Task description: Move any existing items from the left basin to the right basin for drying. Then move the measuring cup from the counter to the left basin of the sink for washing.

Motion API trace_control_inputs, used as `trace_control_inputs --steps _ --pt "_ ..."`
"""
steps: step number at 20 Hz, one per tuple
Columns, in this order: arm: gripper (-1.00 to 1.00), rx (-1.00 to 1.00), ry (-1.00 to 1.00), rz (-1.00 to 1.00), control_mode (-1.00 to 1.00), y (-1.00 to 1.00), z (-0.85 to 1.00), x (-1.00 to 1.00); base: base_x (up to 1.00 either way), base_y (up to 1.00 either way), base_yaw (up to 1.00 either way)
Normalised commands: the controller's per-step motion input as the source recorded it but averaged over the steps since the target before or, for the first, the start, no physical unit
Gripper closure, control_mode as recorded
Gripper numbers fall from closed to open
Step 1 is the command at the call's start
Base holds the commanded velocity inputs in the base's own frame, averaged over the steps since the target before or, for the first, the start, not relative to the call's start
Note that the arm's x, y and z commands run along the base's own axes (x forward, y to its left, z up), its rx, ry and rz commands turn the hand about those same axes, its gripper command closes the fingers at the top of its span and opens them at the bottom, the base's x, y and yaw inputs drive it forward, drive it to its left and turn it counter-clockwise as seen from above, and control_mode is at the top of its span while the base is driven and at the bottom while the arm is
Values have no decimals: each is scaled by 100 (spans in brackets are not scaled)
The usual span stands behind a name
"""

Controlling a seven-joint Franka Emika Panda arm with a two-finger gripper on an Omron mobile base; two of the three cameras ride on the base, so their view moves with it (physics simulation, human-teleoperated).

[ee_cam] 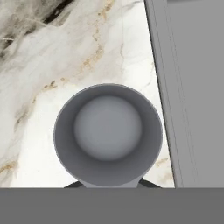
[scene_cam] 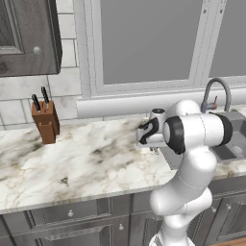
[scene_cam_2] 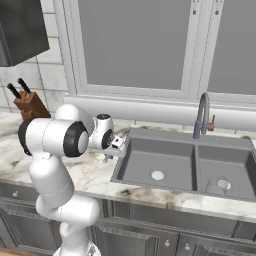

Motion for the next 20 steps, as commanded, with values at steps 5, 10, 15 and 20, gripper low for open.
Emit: trace_control_inputs --steps 5,10,15,20 --pt "100 0 0 -4 -100 -46 10 2 0 0 0" --pt "100 0 0 -6 -100 -47 6 9 0 0 0" --pt "100 0 0 -6 -100 -46 0 12 0 0 0" --pt "100 0 1 -5 -100 -47 0 13 0 0 0"
